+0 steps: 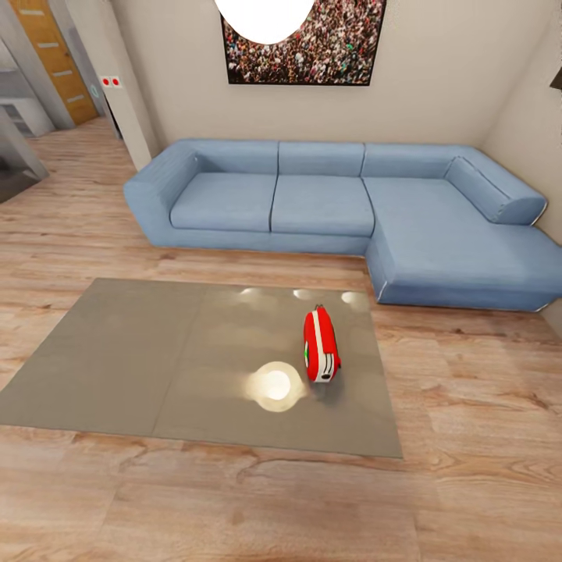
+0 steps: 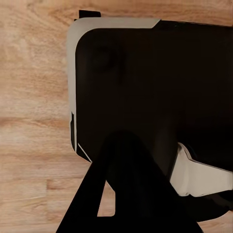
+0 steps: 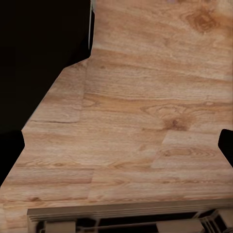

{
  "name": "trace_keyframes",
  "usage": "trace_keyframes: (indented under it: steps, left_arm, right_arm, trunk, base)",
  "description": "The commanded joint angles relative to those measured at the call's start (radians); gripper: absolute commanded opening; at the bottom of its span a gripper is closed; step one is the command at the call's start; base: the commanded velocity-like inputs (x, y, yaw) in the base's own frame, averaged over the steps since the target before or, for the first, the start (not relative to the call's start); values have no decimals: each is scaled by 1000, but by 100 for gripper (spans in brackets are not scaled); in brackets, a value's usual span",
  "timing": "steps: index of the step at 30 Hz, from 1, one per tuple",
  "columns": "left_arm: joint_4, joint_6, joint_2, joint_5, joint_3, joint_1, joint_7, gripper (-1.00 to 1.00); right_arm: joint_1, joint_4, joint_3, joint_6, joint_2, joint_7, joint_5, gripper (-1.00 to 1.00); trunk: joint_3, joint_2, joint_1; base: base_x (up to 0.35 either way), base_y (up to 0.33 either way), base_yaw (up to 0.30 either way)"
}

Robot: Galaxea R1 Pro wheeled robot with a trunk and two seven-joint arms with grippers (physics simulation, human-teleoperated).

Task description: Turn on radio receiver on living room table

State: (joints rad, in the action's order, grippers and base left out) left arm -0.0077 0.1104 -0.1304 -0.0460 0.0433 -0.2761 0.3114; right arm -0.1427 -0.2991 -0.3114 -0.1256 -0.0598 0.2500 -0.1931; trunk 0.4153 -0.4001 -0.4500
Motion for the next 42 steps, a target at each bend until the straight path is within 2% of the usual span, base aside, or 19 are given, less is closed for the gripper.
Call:
trace_keyframes:
  steps: [1, 11, 42]
  left_arm:
    - [0, 0, 0, 0, 0, 0, 0, -100]
    - [0, 0, 0, 0, 0, 0, 0, -100]
    - [0, 0, 0, 0, 0, 0, 0, -100]
  right_arm:
    - [0, 1, 0, 0, 0, 0, 0, 100]
    - [0, 27, -1, 0, 13, 0, 1, 100]
    - [0, 28, -1, 0, 20, 0, 1, 100]
  trunk:
    - [-2, 0, 0]
    - [-18, 0, 0]
    - [-67, 0, 0]
  base:
    - [0, 0, 0]
    - [0, 0, 0]
    - [0, 0, 0]
